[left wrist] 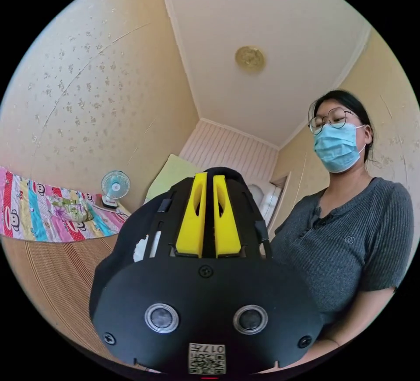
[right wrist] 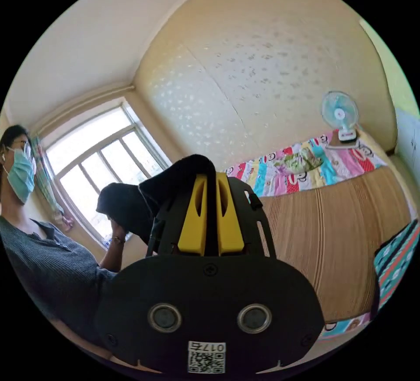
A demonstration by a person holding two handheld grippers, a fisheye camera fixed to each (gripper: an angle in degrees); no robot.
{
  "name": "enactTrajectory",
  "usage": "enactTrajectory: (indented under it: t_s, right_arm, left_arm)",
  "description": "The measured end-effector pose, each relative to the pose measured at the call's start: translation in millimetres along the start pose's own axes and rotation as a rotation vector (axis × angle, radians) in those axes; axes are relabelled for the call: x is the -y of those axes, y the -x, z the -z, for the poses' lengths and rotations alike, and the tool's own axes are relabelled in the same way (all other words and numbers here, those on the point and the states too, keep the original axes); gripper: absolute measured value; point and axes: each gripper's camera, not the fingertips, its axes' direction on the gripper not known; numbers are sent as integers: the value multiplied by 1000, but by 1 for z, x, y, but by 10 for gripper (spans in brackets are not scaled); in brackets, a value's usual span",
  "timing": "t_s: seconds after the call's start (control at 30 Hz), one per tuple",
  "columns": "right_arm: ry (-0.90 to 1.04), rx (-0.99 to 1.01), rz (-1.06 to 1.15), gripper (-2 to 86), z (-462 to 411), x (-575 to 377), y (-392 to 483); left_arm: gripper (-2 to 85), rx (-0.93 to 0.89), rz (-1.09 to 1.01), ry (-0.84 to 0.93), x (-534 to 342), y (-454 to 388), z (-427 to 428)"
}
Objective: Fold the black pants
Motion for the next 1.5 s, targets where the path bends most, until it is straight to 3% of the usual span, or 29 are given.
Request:
enactTrajectory:
  t_s: [0.13,0.3,0.43,0.63,0.73,0.8,0.87,0.93,1.0,1.13,1.23,1.27,1.33,1.4,1.5]
  right_arm:
    - [-138,175,-146,29,28,33,-46]
    - [-348,282,133,26,52,165,-17]
    - [-338,375,359,27,6,259,44]
    - [52,391,559,34,-204,351,147]
    - [416,390,470,47,-379,348,150]
    - [749,273,386,79,-523,304,124]
    - [969,148,286,108,-599,256,87]
    - [1094,159,192,112,-634,206,44]
    - [1184,244,61,81,-641,136,-25]
    - [1386,264,-301,40,-605,30,-167]
    - [1260,290,-727,20,-514,-20,-278]
    - [1119,301,-897,15,-468,-31,-313]
    - [801,309,-1107,10,-391,-40,-355]
    - [299,282,-1267,7,-287,-54,-387]
    - [-179,207,-1318,4,-184,-78,-389]
  left_arm:
    - [0,-65,-19,64,31,-18,-19]
    - [10,-213,-83,57,96,-48,-27]
    - [23,-190,-125,57,139,-76,1]
    - [34,149,-98,17,159,-110,106]
    - [38,435,113,-50,139,-85,185]
    - [56,756,377,-20,103,-52,251]
    - [106,939,631,5,62,-22,307]
    - [161,948,931,19,12,9,364]
    - [179,828,1231,20,-52,40,425]
    - [178,819,1448,-5,-100,62,484]
    - [181,849,1517,128,-101,102,515]
    - [182,866,1528,166,-97,121,528]
    - [182,863,1527,166,-89,151,548]
    - [182,902,1535,190,-80,198,576]
    - [180,966,1593,230,-75,256,611]
